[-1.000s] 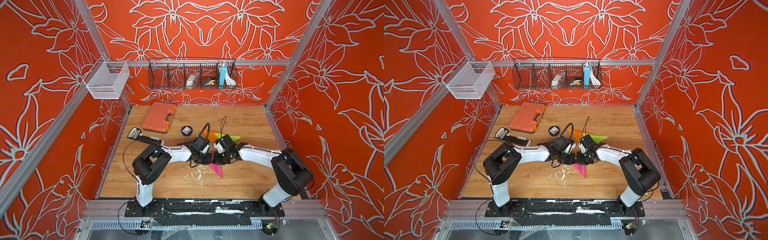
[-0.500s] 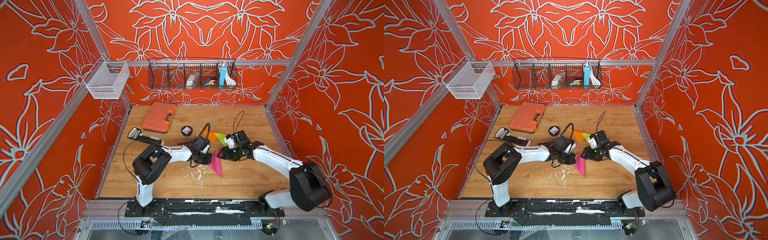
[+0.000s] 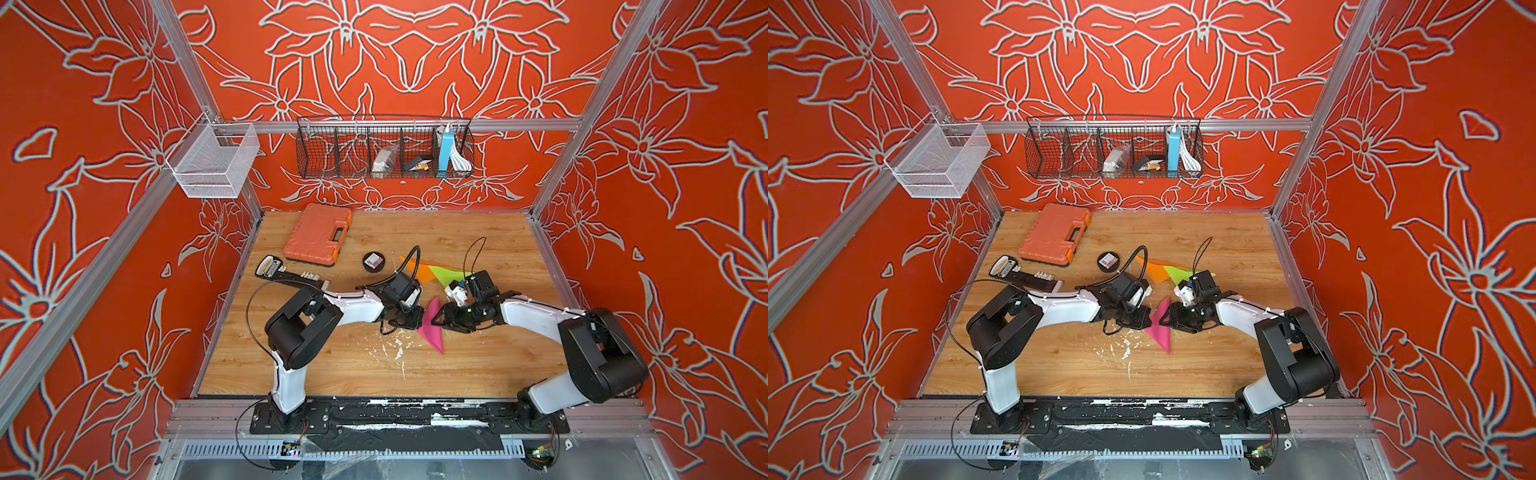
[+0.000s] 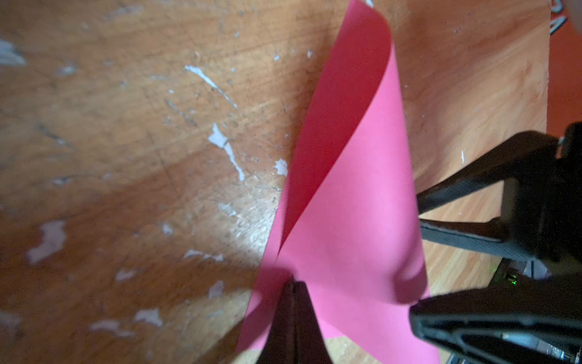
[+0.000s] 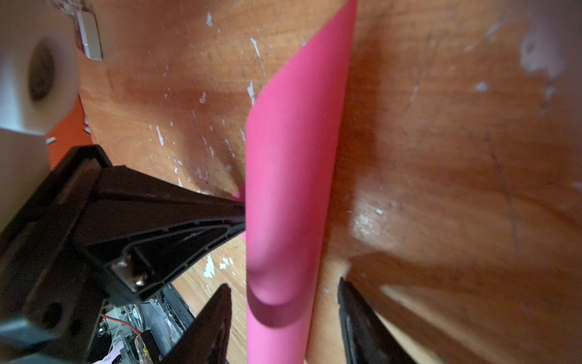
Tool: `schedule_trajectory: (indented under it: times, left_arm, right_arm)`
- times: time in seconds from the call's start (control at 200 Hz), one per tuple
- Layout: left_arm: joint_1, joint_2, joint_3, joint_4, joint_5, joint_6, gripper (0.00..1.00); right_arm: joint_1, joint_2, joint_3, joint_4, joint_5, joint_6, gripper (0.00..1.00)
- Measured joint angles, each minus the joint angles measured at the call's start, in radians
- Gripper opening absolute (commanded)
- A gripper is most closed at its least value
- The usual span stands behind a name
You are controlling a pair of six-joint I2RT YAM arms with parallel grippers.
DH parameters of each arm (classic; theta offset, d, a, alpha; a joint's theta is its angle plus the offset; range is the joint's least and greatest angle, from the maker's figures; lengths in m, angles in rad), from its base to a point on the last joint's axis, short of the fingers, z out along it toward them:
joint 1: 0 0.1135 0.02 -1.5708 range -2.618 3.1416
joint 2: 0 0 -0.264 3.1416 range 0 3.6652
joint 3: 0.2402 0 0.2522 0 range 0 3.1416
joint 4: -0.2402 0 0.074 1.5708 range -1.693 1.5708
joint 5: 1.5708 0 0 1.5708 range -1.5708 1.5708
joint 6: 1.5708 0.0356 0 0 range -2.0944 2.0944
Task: Fold the square paper diagonally
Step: Fold the paper at the center of the board.
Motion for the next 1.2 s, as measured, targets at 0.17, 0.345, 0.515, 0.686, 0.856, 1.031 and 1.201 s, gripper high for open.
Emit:
schedule_trajectory:
  times: [0.17,0.345,0.515,0.686,0.856,1.031,1.201]
  left_arm:
    - [-0.001,0.0,0.0,-0.001,-0.003,0.0,0.0]
    - [-0.001,0.002,0.004,-0.006,-0.003,0.0,0.0]
    - [-0.001,0.005,0.01,-0.011,-0.003,0.0,0.0]
    - [-0.001,0.005,0.011,-0.012,-0.003,0.0,0.0]
    - [-0.001,0.005,0.011,-0.012,-0.004,0.0,0.0]
    - [-0.001,0.005,0.011,-0.012,-0.004,0.0,0.0]
    - [-0.001,0.005,0.011,-0.011,-0.006,0.001,0.08]
  right_arm:
    - [-0.001,0.034,-0.013,0.084,-0.029,0.033,0.5]
    - [-0.001,0.049,-0.042,0.158,-0.058,0.066,0.46]
    - [-0.001,0.05,-0.061,0.206,-0.074,0.092,0.47]
    - [0.001,0.05,-0.063,0.23,-0.08,0.104,0.41]
    - [0.002,0.05,-0.064,0.259,-0.097,0.122,0.31]
    - [0.011,0.066,-0.065,0.298,-0.114,0.136,0.23]
    - [0.015,0.068,-0.066,0.304,-0.115,0.137,0.14]
